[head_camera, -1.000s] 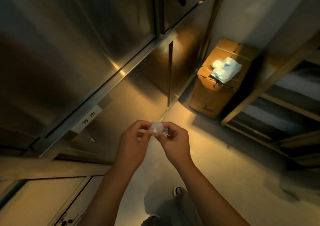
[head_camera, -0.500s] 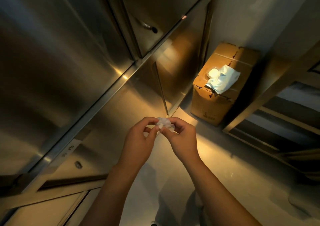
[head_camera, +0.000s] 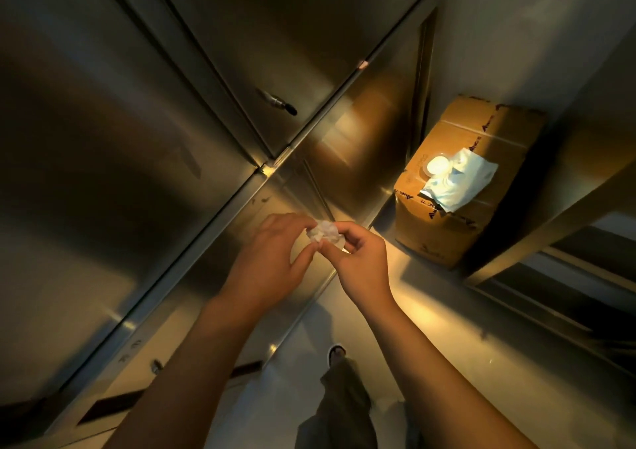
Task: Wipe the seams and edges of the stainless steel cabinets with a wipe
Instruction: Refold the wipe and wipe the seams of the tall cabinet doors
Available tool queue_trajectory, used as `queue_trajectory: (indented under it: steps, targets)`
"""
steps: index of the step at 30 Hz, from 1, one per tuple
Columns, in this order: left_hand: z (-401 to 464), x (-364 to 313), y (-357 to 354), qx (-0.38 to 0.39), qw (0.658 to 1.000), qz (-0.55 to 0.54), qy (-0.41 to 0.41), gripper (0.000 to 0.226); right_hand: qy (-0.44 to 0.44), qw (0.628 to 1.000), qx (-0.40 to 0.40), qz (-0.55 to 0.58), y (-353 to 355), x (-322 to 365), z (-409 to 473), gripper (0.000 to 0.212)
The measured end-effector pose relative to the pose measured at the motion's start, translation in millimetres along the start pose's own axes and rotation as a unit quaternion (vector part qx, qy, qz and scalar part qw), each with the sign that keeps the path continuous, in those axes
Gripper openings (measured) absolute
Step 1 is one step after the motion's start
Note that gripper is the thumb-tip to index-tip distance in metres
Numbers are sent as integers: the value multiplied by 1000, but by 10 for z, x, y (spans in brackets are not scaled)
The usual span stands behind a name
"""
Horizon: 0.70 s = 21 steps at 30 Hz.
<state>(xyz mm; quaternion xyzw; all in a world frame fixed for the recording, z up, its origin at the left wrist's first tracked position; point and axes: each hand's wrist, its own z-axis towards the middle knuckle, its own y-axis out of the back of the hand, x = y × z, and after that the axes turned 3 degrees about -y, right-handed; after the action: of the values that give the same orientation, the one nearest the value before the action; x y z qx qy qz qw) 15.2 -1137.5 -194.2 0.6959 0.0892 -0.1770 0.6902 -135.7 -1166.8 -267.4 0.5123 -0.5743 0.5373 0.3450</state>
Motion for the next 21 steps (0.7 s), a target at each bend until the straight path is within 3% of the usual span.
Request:
queue_trajectory:
  steps: [12, 21]
  targets:
    - [721, 902, 138, 9, 977, 164, -137, 43, -4, 995, -96, -23, -408, 4, 788, 21]
    - [784, 1442, -113, 62, 968, 196, -146, 55, -17, 983, -175, -53, -652, -422, 1060, 18]
